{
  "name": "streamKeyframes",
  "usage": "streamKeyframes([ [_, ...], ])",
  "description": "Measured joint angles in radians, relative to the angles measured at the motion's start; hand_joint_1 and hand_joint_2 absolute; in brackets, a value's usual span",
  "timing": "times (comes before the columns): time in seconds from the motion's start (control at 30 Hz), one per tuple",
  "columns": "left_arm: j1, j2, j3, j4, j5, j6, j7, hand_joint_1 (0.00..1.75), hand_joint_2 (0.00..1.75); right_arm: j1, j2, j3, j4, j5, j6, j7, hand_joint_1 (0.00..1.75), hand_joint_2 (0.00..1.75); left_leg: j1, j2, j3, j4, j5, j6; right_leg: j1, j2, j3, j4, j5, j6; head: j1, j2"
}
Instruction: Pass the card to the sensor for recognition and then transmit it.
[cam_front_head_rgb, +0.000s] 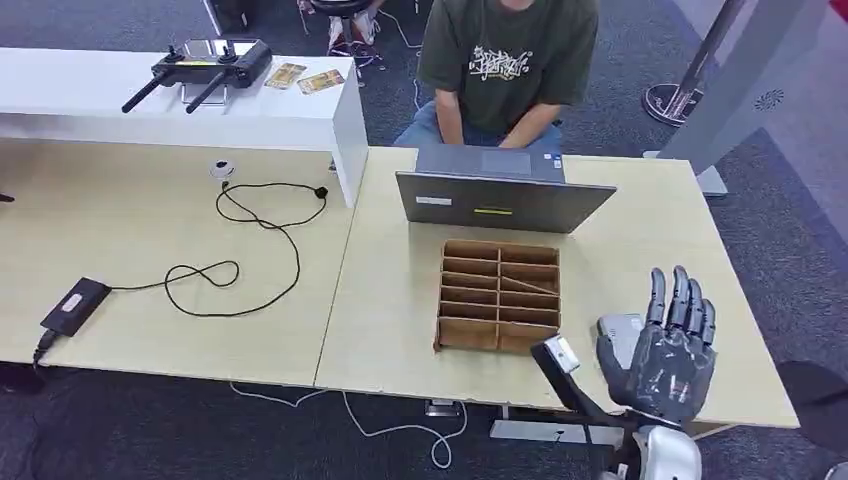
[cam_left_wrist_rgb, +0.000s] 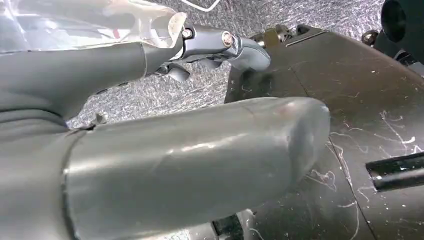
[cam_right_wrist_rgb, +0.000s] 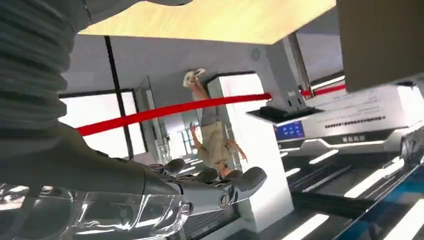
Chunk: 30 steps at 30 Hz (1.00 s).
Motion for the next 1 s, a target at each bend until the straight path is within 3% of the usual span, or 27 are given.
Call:
streamKeyframes([
  [0.43,0.002,-0.001,0.002,0.0,0.0,0.0,0.0,0.0,0.0,0.006,0.003,0.024,-0.005,0.0,0.03,-0.028,0.0,1.75,0.0,0.0,0.0,0.0,0.0,0.0,0.0,0.0,0.0,0.0,0.0,0.0,0.0,0.0],
  [0.8,0.001,-0.002,0.002,0.0,-0.003,-0.01,0.0,0.0,0.0,0.004,0.027,0.021,-0.015,0.0,0.193,-0.084,0.0,1.75,0.0,0.0,0.0,0.0,0.0,0.0,0.0,0.0,0.0,0.0,0.0,0.0,0.0,0.0],
  [1.0,0.0,-0.002,0.003,0.0,-0.003,-0.015,-0.002,0.0,0.0,-0.002,0.036,0.021,0.004,-0.004,0.221,-0.097,0.0,1.75,0.0,0.0,0.0,0.0,0.0,0.0,0.0,0.0,0.0,0.0,0.0,0.0,0.0,0.0],
])
